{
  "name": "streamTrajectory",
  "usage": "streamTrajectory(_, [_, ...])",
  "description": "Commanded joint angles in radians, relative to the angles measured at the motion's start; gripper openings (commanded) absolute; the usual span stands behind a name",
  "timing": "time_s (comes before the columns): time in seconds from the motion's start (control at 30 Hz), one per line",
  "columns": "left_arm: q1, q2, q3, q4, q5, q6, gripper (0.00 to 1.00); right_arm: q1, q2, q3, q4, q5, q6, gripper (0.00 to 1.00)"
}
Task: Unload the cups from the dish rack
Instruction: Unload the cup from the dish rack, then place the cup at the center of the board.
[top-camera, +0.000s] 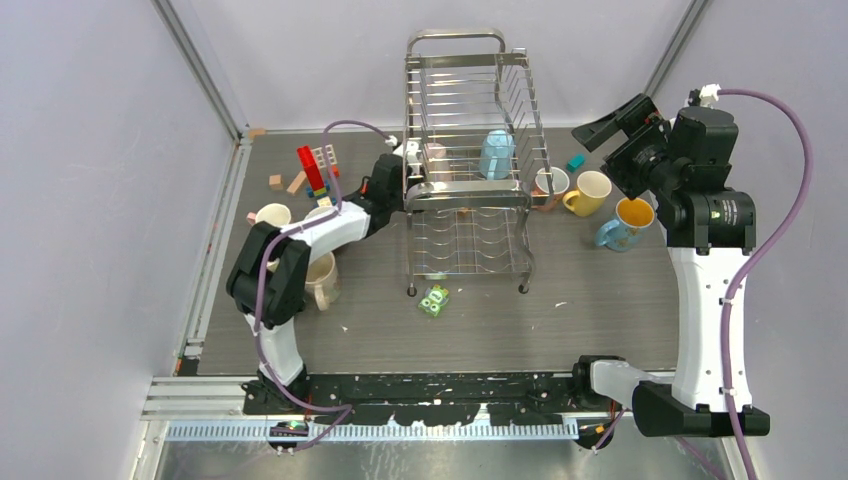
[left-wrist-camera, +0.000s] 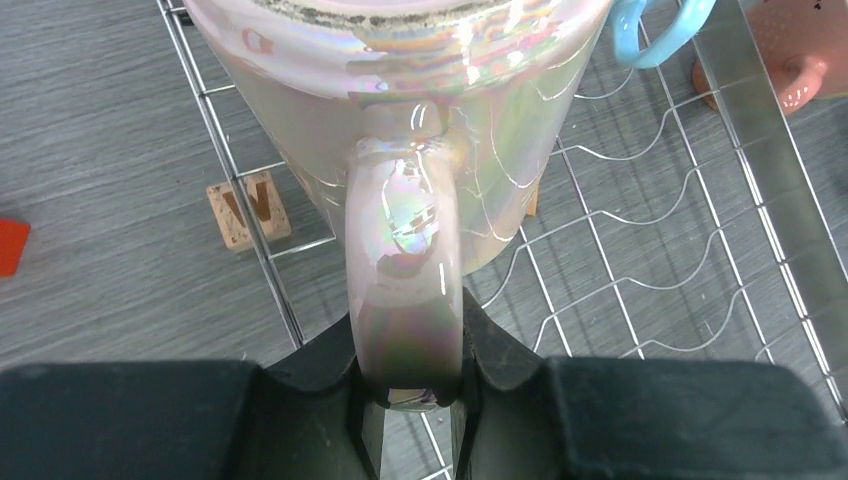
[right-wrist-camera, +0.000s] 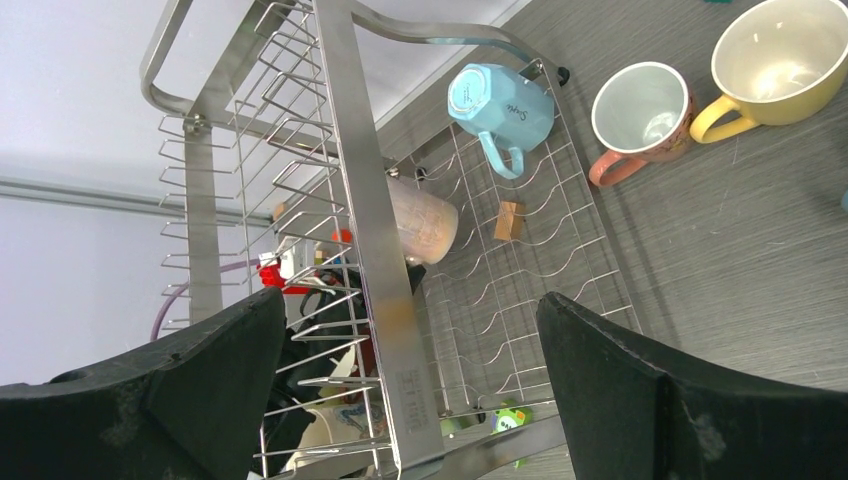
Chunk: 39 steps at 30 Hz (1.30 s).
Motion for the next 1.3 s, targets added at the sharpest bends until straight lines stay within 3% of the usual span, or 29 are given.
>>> streamTrajectory(0.0, [0.009, -0.136, -0.006, 0.199, -0.001, -0.029, 0.0, 0.005, -0.029, -0.003, 0.057, -0.016, 0.0, 1.0])
streamTrajectory(0.23, [0.022, -0.208, -0.041, 0.202, -0.009, -0.048, 0.0, 0.004, -0.03, -0.009, 0.065, -0.015, -0.001, 1.0])
streamTrajectory(0.83, [0.131, -0.505, -0.124, -0.073, -0.145, -0.081, 0.0, 0.013, 0.005, 0.033, 0.066, -0.035, -0.032, 1.0])
streamTrajectory(1.27, [0.177, -0.664, 0.081, -0.412, -0.171, 0.018, 0.0, 0.013, 0.043, 0.082, 0.089, -0.113, -0.059, 1.0])
